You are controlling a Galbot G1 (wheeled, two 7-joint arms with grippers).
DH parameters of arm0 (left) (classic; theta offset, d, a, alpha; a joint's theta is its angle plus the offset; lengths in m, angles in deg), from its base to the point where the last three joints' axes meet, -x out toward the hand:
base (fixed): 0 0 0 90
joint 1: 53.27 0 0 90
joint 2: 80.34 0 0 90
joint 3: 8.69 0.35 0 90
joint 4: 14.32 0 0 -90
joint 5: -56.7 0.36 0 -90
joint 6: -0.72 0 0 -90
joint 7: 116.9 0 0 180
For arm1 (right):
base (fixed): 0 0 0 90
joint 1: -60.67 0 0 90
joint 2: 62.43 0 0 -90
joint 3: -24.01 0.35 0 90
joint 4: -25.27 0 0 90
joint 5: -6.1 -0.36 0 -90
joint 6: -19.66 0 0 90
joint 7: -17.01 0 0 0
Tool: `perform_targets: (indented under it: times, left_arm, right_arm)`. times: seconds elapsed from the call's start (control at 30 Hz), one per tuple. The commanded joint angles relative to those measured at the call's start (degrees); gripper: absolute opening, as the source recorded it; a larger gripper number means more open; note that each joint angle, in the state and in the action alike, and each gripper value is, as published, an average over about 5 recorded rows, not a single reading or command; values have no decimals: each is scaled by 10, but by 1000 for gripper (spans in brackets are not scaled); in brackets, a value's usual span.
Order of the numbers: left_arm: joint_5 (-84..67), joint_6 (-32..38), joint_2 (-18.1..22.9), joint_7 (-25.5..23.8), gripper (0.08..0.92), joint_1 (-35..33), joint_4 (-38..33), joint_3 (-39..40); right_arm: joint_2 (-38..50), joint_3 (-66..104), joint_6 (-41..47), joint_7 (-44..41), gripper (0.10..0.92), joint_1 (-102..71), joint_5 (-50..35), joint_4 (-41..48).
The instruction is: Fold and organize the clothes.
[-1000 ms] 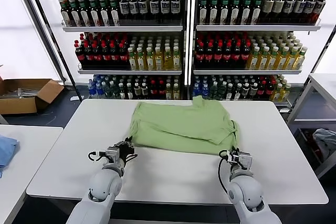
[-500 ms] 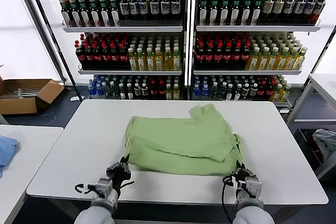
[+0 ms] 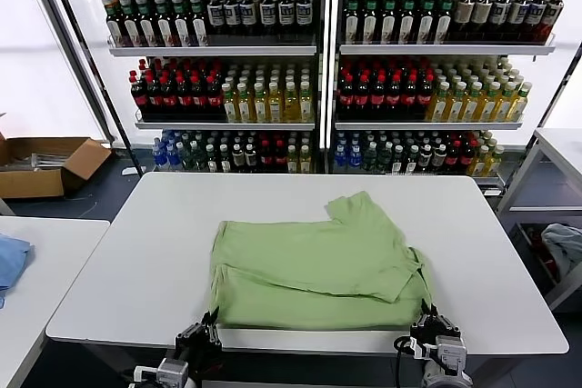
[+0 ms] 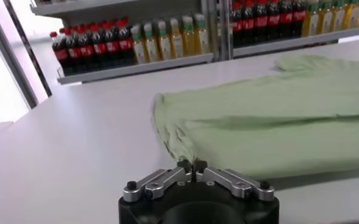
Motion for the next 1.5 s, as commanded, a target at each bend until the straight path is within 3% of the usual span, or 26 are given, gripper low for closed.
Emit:
perform_targets:
  times: [0.03,0.17,0.27,0.9,1.03,1.17,1.5]
  left_arm:
    - [6,10,8,0,90,-26,-10,-3]
    - [2,18,14,1,92,-12,-7,-2]
    - [1,27,18,0,141,-3,-3,-2]
    - [-44,12,21,-15,679,25,-96,-5]
    - [-67,12,24,-16,786,40,-111,-10]
    - [-89,11,14,-26,820,84,-95,-25]
    - [-168,-9,-75,-53,823,286,78,-10]
  right_arm:
    - [4,4,-2,-2,140,-18,8,-4]
    - [-1,-1,-2,-4,193,-31,8,-19]
    - [-8,-2,-2,-1,275,-41,9,-30]
    - [-22,62,23,-13,794,-10,-20,-146]
    - [-17,74,23,-21,820,13,-35,-148]
    - [1,82,23,-33,823,80,-64,-113]
    - [157,33,24,-122,823,351,-183,99]
